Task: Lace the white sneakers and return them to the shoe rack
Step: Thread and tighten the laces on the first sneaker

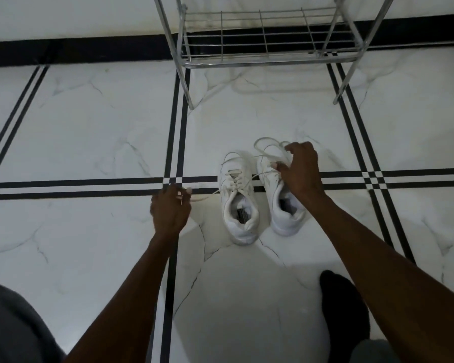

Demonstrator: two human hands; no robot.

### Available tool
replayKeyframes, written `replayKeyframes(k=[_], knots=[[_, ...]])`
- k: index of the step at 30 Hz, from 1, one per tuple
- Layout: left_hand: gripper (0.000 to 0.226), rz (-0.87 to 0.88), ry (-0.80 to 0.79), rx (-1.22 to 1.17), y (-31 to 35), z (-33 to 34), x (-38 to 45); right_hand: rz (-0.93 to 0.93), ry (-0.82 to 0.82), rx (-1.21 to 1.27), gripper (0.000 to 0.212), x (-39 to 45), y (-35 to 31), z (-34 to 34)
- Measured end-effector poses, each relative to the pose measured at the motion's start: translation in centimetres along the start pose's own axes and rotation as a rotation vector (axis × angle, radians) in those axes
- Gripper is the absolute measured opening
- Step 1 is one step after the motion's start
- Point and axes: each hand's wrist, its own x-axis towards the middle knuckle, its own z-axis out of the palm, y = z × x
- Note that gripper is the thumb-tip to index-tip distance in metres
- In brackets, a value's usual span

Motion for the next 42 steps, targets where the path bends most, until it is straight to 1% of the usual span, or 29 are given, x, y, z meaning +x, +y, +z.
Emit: replayKeyframes(k=[1, 2, 4, 5, 6, 8, 10, 13, 15, 17, 18, 20, 23, 25, 27, 28, 30, 31, 32, 34, 37, 39, 42], knots=[[0.04, 0.1, -0.018, -0.062, 0.9, 0.4, -0.1, -0.087, -0.039, 0.008, 0.042, -0.2, -0.6, 0.2], [0.033, 0.196, -0.055, -0.146, 1.9, 0.9, -0.2, -0.181, -0.122, -0.009, 0.039, -0.4, -1.0, 0.6], [0.023, 0.356, -0.139, -0.288, 4.1, 1.5, -0.6, -0.313, -0.347, -0.12, 0.033, -1.1, -1.5, 1.7], [0.026, 0.405, -0.166, -0.296, 5.2, 1.7, -0.9, -0.342, -0.431, -0.213, 0.031, -1.6, -1.7, 2.0], [0.028, 0.429, -0.179, -0.29, 5.8, 2.0, -0.9, -0.368, -0.46, -0.315, 0.029, -2.0, -2.1, 2.2], [0.024, 0.382, -0.19, -0.274, 6.3, 2.8, -1.1, -0.425, -0.426, -0.431, 0.029, -2.3, -2.6, 2.5], [0.018, 0.3, -0.167, -0.24, 6.0, 3.3, -1.1, -0.426, -0.403, -0.437, 0.028, -2.3, -3.2, 2.7], [0.026, 0.278, -0.158, -0.073, 6.4, 3.4, -1.3, -0.405, -0.424, -0.439, 0.025, -1.8, -3.3, 3.0], [0.032, 0.334, -0.076, 0.169, 6.5, 3.1, -1.6, -0.407, -0.397, -0.492, 0.022, -1.7, -3.0, 3.1], [0.043, 0.46, 0.056, 0.367, 6.1, 2.6, -1.9, -0.411, -0.362, -0.575, 0.023, -2.2, -2.6, 3.0], [0.047, 0.513, 0.099, 0.413, 5.7, 2.5, -1.8, -0.407, -0.349, -0.62, 0.023, -2.6, -2.4, 3.0], [0.049, 0.555, 0.122, 0.463, 4.8, 2.5, -1.6, -0.389, -0.338, -0.711, 0.021, -3.4, -2.5, 3.3], [0.045, 0.521, 0.081, 0.494, 4.7, 2.6, -1.6, -0.389, -0.333, -0.752, 0.021, -3.6, -2.7, 3.5], [0.04, 0.499, 0.037, 0.459, 5.0, 2.6, -1.7, -0.416, -0.358, -0.706, 0.024, -3.3, -2.3, 3.2], [0.024, 0.46, -0.012, 0.358, 5.4, 2.4, -1.7, -0.417, -0.387, -0.605, 0.028, -3.1, -2.1, 2.8], [0.015, 0.427, -0.045, 0.255, 5.4, 2.4, -1.7, -0.408, -0.405, -0.555, 0.028, -3.1, -2.3, 2.7], [0.014, 0.367, -0.124, -0.035, 5.4, 2.6, -1.8, -0.407, -0.414, -0.521, 0.027, -3.1, -2.9, 2.6], [0.012, 0.349, -0.144, -0.133, 5.4, 2.7, -1.9, -0.402, -0.408, -0.526, 0.026, -3.1, -3.3, 2.7], [0.011, 0.33, -0.145, -0.182, 5.4, 2.7, -2.0, -0.396, -0.402, -0.533, 0.026, -3.1, -3.6, 2.9], [0.013, 0.298, -0.119, -0.191, 5.5, 2.4, -2.0, -0.388, -0.388, -0.547, 0.025, -3.2, -3.8, 3.1], [0.029, 0.303, -0.095, -0.173, 5.4, 1.7, -2.1, -0.395, -0.366, -0.583, 0.026, -4.1, -3.5, 3.2], [0.035, 0.306, -0.09, -0.143, 5.1, 1.7, -1.8, -0.407, -0.351, -0.635, 0.026, -4.8, -3.3, 3.3], [0.033, 0.292, -0.079, -0.123, 4.8, 2.1, -2.0, -0.405, -0.343, -0.655, 0.024, -5.0, -3.2, 3.6]])
